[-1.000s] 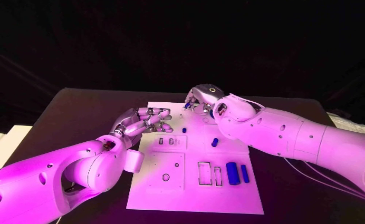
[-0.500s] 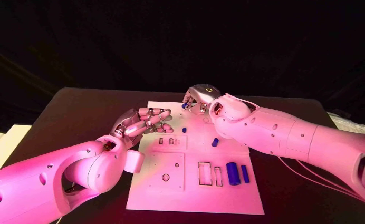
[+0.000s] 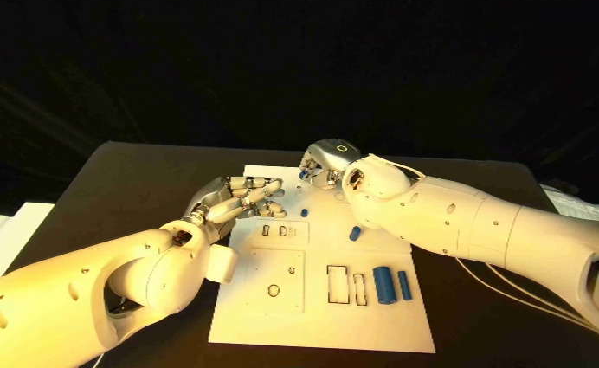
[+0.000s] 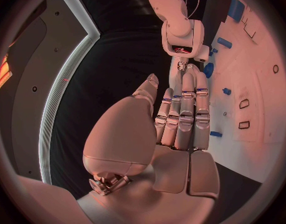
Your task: Assemble the parts on the task board
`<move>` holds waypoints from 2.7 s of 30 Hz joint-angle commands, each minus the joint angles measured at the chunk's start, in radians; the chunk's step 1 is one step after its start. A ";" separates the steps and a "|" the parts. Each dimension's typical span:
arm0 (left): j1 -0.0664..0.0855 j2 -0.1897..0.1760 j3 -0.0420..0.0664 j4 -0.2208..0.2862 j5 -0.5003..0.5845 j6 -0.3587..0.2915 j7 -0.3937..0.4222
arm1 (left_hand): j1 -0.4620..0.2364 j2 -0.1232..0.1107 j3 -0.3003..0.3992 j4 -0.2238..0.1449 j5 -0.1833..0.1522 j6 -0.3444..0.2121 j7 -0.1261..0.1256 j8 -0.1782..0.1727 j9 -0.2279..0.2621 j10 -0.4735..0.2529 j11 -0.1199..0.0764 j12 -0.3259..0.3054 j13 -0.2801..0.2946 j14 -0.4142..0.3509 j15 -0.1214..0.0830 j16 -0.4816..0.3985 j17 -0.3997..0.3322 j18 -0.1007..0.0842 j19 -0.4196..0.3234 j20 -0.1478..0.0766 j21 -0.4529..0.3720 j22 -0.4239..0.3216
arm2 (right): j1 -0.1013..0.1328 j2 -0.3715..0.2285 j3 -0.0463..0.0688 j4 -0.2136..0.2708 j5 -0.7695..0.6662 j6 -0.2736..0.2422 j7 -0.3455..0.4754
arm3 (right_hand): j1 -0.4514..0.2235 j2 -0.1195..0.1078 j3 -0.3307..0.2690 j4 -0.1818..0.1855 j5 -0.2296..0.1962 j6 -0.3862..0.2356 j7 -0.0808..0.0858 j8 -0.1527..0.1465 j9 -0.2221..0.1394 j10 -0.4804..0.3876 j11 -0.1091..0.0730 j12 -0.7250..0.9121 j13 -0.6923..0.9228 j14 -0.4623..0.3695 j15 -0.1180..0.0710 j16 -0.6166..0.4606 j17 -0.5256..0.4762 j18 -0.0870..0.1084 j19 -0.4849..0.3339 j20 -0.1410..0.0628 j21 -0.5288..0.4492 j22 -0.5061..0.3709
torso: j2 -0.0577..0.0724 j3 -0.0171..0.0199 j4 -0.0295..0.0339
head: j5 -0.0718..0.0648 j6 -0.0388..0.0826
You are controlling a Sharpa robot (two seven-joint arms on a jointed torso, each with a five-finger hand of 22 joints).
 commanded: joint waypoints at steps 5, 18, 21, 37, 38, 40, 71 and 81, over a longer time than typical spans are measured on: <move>0.002 0.001 0.001 0.000 -0.005 0.021 0.000 | 0.001 0.008 0.000 -0.005 -0.005 -0.002 0.002 -0.004 -0.001 -0.003 0.001 -0.005 0.000 -0.003 0.001 0.003 0.001 0.011 0.004 -0.001 0.005 0.001 | -0.001 -0.001 -0.001 -0.003 0.000 -0.012 -0.012 | -0.023 -0.069 -0.023 0.020 -0.004 -0.174 0.051 -0.006 -0.017 -0.162 0.042 -0.007 -0.004 0.002 0.039 -0.056 -0.072 0.000 -0.056 0.025 -0.032 -0.048 | 0.001 -0.0001 -0.0016 | 0.001 0.001; 0.003 -0.004 0.001 -0.003 -0.005 0.022 -0.002 | 0.001 0.009 0.000 -0.006 -0.005 -0.003 0.003 -0.005 -0.001 -0.004 0.001 -0.006 0.000 -0.004 0.001 0.002 0.003 0.011 0.003 -0.001 0.005 0.001 | 0.006 -0.153 0.010 0.155 0.068 -0.078 -0.023 | 0.021 -0.062 -0.078 0.051 0.025 -0.187 0.038 0.038 0.002 -0.101 0.026 0.079 0.015 0.036 0.029 0.043 0.025 0.001 -0.039 0.027 0.018 0.004 | -0.001 0.0027 -0.0050 | -0.001 0.008; 0.003 -0.008 0.001 -0.001 -0.005 0.022 -0.002 | 0.001 0.009 0.000 -0.006 -0.005 -0.003 0.003 -0.005 -0.001 -0.004 0.001 -0.006 0.000 -0.004 0.001 0.002 0.003 0.011 0.003 -0.001 0.005 0.001 | 0.014 -0.225 0.013 0.224 0.121 -0.047 -0.037 | 0.007 -0.071 -0.082 0.067 0.039 -0.162 0.035 0.041 0.002 -0.020 0.011 0.111 0.029 0.045 0.016 0.092 0.078 -0.010 -0.011 0.022 0.073 0.075 | -0.002 0.0044 -0.0127 | 0.000 0.010; 0.003 -0.009 0.001 0.001 -0.005 0.025 -0.001 | 0.001 0.009 0.000 -0.007 -0.005 -0.003 0.003 -0.006 -0.001 -0.004 0.001 -0.007 0.000 -0.005 0.002 0.002 0.004 0.011 0.003 -0.001 0.005 0.001 | 0.032 -0.360 0.017 0.275 0.300 0.155 -0.133 | -0.001 -0.094 -0.326 0.189 0.183 -0.199 0.012 0.022 -0.009 0.047 -0.020 0.866 0.815 0.073 -0.008 0.377 0.419 -0.066 0.089 0.002 0.366 0.471 | -0.005 0.0122 -0.0272 | -0.002 0.011; 0.003 -0.009 0.001 0.001 -0.005 0.025 0.000 | 0.001 0.009 0.000 -0.007 -0.005 -0.003 0.003 -0.006 -0.001 -0.004 0.001 -0.007 0.000 -0.005 0.002 0.002 0.004 0.011 0.003 -0.001 0.005 0.001 | 0.032 -0.358 0.016 0.270 0.301 0.158 -0.136 | 0.003 -0.091 -0.330 0.192 0.183 -0.199 0.013 0.023 -0.009 0.042 -0.020 0.874 0.827 0.073 -0.007 0.379 0.421 -0.066 0.088 0.003 0.368 0.474 | -0.006 0.0117 -0.0274 | -0.002 0.011; 0.003 -0.010 0.001 0.001 -0.005 0.024 0.001 | 0.002 0.010 0.000 -0.007 -0.005 -0.003 0.003 -0.006 -0.001 -0.004 0.001 -0.007 0.000 -0.005 0.002 0.002 0.004 0.011 0.003 -0.001 0.005 0.001 | 0.031 -0.352 0.016 0.259 0.301 0.162 -0.139 | 0.010 -0.087 -0.333 0.193 0.184 -0.201 0.013 0.023 -0.009 0.039 -0.019 0.883 0.839 0.073 -0.006 0.382 0.425 -0.066 0.087 0.004 0.371 0.477 | -0.005 0.0119 -0.0275 | -0.003 0.010; 0.003 -0.008 0.001 -0.002 -0.005 0.028 0.000 | 0.002 0.010 0.000 -0.007 -0.005 -0.003 0.003 -0.006 -0.001 -0.004 0.001 -0.007 0.000 -0.005 0.002 0.002 0.004 0.011 0.003 -0.001 0.005 0.001 | 0.011 -0.264 0.014 0.166 0.269 0.205 -0.119 | 0.048 -0.060 -0.340 0.190 0.179 -0.182 0.011 0.041 -0.007 0.087 -0.020 1.021 0.996 0.082 -0.006 0.419 0.480 -0.075 0.102 0.006 0.413 0.539 | -0.005 0.0115 -0.0272 | 0.003 -0.005; 0.003 -0.008 0.001 -0.003 -0.005 0.030 -0.002 | 0.003 0.011 0.002 -0.010 -0.005 -0.003 0.002 -0.007 -0.001 -0.004 0.001 -0.009 0.000 -0.006 0.001 0.001 0.007 0.011 0.002 -0.001 0.005 0.001 | 0.009 -0.260 0.014 0.165 0.235 0.193 -0.134 | 0.093 -0.010 -0.304 0.167 0.114 -0.116 -0.001 0.069 0.000 0.196 -0.029 1.237 1.225 0.096 -0.011 0.467 0.560 -0.088 0.131 0.002 0.463 0.621 | -0.006 0.0112 -0.0264 | 0.002 -0.008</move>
